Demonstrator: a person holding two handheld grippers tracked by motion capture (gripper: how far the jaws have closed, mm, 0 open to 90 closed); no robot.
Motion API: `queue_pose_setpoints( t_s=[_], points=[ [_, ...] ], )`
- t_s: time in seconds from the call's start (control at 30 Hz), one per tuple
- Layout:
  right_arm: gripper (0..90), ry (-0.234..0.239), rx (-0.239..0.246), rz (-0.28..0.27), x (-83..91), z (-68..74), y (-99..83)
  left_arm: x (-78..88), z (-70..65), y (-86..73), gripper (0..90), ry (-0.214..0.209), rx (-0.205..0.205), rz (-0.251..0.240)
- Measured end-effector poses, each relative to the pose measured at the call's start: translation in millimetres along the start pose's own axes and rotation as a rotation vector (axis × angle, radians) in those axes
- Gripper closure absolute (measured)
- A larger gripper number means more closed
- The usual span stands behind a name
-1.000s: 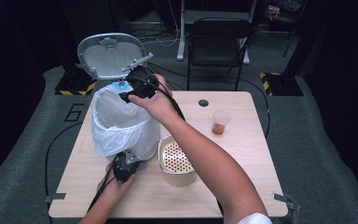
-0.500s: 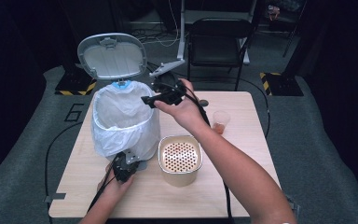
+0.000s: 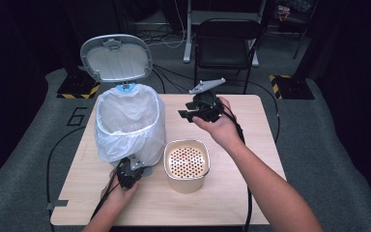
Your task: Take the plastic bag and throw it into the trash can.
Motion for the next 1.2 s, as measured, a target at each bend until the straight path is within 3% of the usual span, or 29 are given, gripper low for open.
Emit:
queue_pose_setpoints(
  t_s=[0.13, 0.27, 0.47, 0.63, 0.8, 0.9, 1.03, 1.1, 1.2],
  points=[
    [63.6, 0.008, -0.038, 0.02, -4.1, -2.4, -19.9, -0.2, -0.2, 0.0, 88.6, 0.0, 0.003, -0.006],
    [64.9, 0.016, -0.081, 0.044, -11.9, -8.8, -53.3, 0.2, 0.0, 0.1, 88.6, -0.004, 0.003, 0.0],
    [66.0, 0.007, -0.096, 0.065, -18.3, -14.0, -82.7, 0.1, 0.0, -0.1, 88.6, -0.005, 0.003, -0.002],
    [65.8, 0.012, -0.122, 0.067, -20.3, -15.4, -96.1, 0.1, -0.1, -0.1, 88.6, -0.005, 0.005, -0.002],
    [67.6, 0.024, -0.108, 0.078, -25.6, -14.6, -107.1, 0.1, -0.1, -0.1, 88.6, -0.004, 0.005, -0.002],
    [68.1, 0.025, -0.125, 0.091, -28.3, -14.2, -111.6, 0.1, -0.1, -0.1, 88.6, -0.004, 0.005, -0.002],
    [72.0, 0.027, -0.127, 0.105, -33.5, -15.1, -118.0, 0.2, 0.1, -0.1, 88.6, -0.004, 0.003, -0.002],
    [78.8, 0.041, -0.127, 0.127, -37.4, -14.7, -122.2, 0.1, 0.2, -0.1, 88.6, -0.002, 0.003, -0.002],
    [78.8, 0.05, -0.128, 0.132, -38.0, -13.9, -124.0, 0.0, 0.0, -0.2, 88.5, -0.003, 0.002, -0.004]
  ],
)
Point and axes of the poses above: each handheld gripper's, and its own axes: x roughly backward along the jaws, y roughly out of its top, z roughly to its left, the point moved 2 cm from there along -x, roughly forward along the jaws
